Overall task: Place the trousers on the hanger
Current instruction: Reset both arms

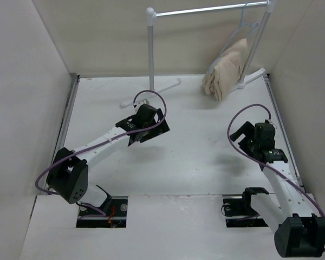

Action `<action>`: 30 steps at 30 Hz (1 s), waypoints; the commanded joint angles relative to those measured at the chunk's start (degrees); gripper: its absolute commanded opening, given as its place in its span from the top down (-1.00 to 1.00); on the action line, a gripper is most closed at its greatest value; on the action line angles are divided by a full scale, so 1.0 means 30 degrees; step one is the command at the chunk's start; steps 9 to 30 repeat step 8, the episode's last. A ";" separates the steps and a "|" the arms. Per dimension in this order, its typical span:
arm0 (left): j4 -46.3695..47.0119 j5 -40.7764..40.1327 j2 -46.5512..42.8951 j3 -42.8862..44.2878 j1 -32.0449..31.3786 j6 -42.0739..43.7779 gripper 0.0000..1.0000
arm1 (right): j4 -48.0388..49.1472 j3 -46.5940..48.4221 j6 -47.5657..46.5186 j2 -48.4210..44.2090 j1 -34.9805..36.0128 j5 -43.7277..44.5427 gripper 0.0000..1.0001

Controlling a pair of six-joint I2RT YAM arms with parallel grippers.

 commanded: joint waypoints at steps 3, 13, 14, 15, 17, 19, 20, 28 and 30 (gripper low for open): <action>0.0065 -0.0071 0.0330 0.1158 -0.0405 0.0144 -1.00 | -0.0760 0.0092 0.0135 0.0045 0.0536 0.1639 -1.00; -0.0578 -0.0275 0.0829 0.1832 -0.0582 0.0174 -1.00 | -0.0848 0.0618 0.0105 0.0483 0.0975 0.1228 -1.00; -0.0578 -0.0275 0.0829 0.1832 -0.0582 0.0174 -1.00 | -0.0848 0.0618 0.0105 0.0483 0.0975 0.1228 -1.00; -0.0578 -0.0275 0.0829 0.1832 -0.0582 0.0174 -1.00 | -0.0848 0.0618 0.0105 0.0483 0.0975 0.1228 -1.00; -0.0578 -0.0275 0.0829 0.1832 -0.0582 0.0174 -1.00 | -0.0848 0.0618 0.0105 0.0483 0.0975 0.1228 -1.00; -0.0578 -0.0275 0.0829 0.1832 -0.0582 0.0174 -1.00 | -0.0848 0.0618 0.0105 0.0483 0.0975 0.1228 -1.00; -0.0578 -0.0275 0.0829 0.1832 -0.0582 0.0174 -1.00 | -0.0848 0.0618 0.0105 0.0483 0.0975 0.1228 -1.00; -0.0578 -0.0275 0.0829 0.1832 -0.0582 0.0174 -1.00 | -0.0848 0.0618 0.0105 0.0483 0.0975 0.1228 -1.00; -0.0578 -0.0275 0.0829 0.1832 -0.0582 0.0174 -1.00 | -0.0848 0.0618 0.0105 0.0483 0.0975 0.1228 -1.00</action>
